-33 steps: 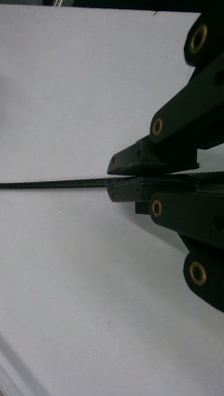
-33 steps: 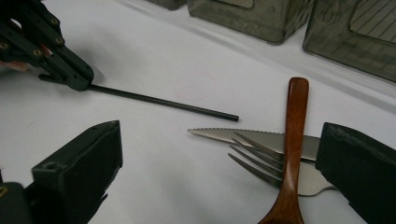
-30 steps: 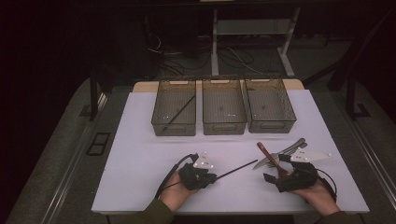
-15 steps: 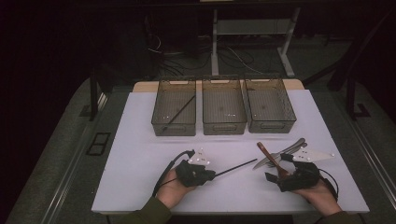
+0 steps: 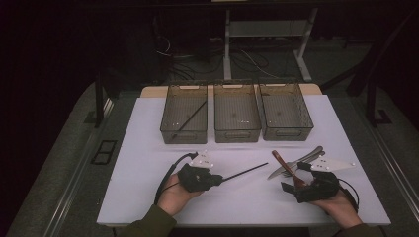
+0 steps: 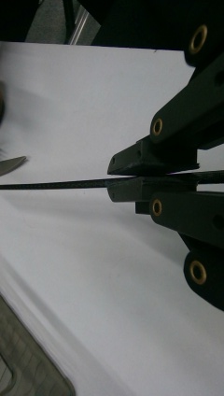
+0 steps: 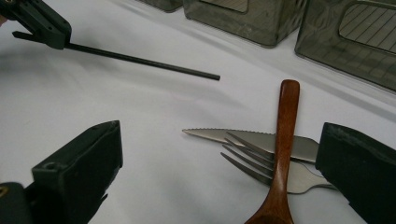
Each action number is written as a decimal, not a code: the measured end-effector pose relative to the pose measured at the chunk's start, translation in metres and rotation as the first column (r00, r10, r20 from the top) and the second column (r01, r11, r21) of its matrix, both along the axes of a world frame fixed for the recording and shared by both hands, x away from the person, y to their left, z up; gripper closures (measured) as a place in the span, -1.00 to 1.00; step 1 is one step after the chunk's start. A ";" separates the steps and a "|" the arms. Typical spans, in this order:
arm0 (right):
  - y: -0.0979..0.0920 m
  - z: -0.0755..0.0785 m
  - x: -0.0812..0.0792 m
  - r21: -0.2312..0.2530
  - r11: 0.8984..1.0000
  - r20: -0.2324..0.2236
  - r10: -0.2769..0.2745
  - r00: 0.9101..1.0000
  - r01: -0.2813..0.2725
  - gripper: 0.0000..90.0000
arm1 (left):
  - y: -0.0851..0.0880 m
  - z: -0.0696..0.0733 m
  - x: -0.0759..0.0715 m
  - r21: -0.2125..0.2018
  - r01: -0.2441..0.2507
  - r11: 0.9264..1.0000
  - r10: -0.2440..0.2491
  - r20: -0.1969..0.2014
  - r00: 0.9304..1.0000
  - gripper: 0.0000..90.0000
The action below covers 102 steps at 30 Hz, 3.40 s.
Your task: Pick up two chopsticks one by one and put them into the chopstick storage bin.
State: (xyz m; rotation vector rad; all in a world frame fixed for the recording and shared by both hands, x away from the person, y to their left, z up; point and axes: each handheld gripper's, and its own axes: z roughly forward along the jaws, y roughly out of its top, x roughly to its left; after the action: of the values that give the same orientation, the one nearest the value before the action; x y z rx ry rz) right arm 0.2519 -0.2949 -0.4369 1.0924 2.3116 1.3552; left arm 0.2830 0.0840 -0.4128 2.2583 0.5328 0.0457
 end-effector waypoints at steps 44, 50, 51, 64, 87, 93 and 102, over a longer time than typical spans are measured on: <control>-0.001 0.001 0.000 -0.006 1.000 0.007 -0.006 1.000 0.006 -0.98 | 0.082 0.041 0.041 -0.094 -0.244 0.965 0.250 0.056 0.967 0.90; -0.001 0.001 0.000 -0.009 1.000 0.008 -0.006 1.000 0.006 -0.98 | 0.087 0.044 0.050 -0.099 -0.280 0.955 0.286 0.061 0.956 0.90; -0.001 0.001 0.000 -0.009 1.000 0.008 -0.006 1.000 0.006 -0.98 | 0.088 0.045 0.052 -0.093 -0.284 0.954 0.290 0.067 0.955 0.90; -0.002 0.001 0.000 -0.007 1.000 0.004 -0.010 1.000 0.010 -0.98 | 0.098 0.062 0.078 -0.082 -0.362 0.929 0.369 0.093 0.925 0.90; -0.003 0.001 0.000 0.006 1.000 0.007 -0.012 1.000 0.012 -0.98 | 0.109 0.075 0.139 0.047 -0.506 0.861 0.501 0.089 0.861 0.90; -0.002 0.002 -0.001 0.016 1.000 0.006 -0.011 1.000 0.011 -0.98 | 0.104 0.069 0.153 0.070 -0.531 0.844 0.528 0.065 0.847 0.90; -0.004 0.003 -0.001 0.033 0.999 0.004 -0.011 1.000 0.011 -0.98 | 0.091 0.059 0.174 0.141 -0.560 0.816 0.560 0.047 0.827 0.90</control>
State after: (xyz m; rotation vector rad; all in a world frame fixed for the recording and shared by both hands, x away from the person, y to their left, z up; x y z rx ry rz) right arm 0.2506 -0.2989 -0.4339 1.1089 2.2850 1.3945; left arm 0.4573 0.1754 -0.3538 2.1628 1.2177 0.4006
